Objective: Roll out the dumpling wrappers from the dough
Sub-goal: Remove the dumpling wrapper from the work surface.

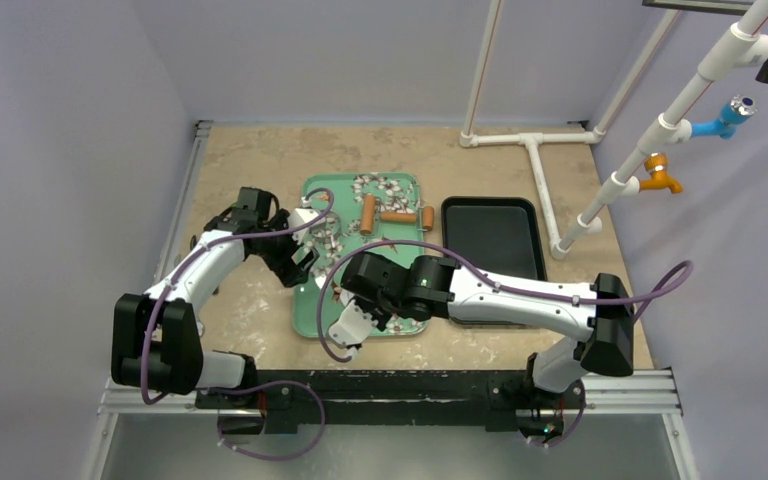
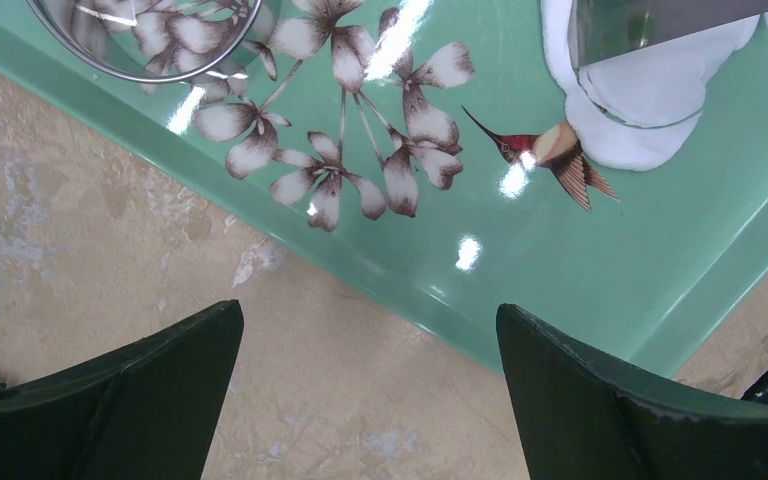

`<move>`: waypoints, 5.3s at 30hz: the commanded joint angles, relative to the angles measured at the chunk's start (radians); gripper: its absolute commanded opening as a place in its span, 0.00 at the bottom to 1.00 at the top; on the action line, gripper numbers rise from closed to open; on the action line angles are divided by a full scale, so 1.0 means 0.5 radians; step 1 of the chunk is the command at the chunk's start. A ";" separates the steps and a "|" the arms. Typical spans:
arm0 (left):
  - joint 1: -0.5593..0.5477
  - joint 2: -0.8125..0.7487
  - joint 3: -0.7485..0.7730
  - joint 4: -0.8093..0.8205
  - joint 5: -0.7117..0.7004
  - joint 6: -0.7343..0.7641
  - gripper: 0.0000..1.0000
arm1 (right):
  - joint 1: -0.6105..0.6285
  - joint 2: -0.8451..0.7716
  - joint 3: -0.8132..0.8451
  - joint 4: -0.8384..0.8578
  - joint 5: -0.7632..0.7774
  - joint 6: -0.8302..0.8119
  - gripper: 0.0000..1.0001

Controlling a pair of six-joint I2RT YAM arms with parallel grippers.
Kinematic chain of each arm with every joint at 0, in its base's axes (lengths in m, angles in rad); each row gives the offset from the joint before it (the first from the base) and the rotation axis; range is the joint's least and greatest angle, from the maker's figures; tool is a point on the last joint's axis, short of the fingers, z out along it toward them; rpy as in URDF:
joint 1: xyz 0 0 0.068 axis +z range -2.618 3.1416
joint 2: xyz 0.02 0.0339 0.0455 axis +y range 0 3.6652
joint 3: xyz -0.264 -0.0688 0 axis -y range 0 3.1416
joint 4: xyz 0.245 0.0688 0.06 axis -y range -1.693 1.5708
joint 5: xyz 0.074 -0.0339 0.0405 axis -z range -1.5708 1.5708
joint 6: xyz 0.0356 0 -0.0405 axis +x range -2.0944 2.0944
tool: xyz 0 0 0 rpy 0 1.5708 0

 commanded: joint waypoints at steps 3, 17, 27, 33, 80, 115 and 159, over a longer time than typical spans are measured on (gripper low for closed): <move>0.014 -0.009 0.069 0.008 0.056 0.017 1.00 | 0.009 0.009 0.067 0.084 0.048 0.001 0.00; 0.016 0.005 0.072 0.004 0.068 0.021 1.00 | 0.064 0.088 0.063 0.157 0.133 -0.070 0.00; 0.016 0.000 0.072 0.005 0.069 0.022 1.00 | 0.092 0.146 0.038 0.327 0.191 -0.017 0.00; 0.016 0.037 0.083 0.001 -0.007 0.016 1.00 | 0.091 0.167 0.030 0.436 0.333 0.043 0.00; 0.089 0.052 0.138 -0.046 0.087 -0.045 1.00 | 0.038 -0.104 -0.127 0.680 -0.125 0.422 0.00; 0.091 0.135 0.186 -0.090 0.155 -0.040 1.00 | -0.117 -0.061 -0.179 0.652 -0.290 0.443 0.00; 0.105 0.242 0.212 -0.111 0.003 -0.038 1.00 | -0.194 -0.077 -0.362 0.730 0.167 0.522 0.00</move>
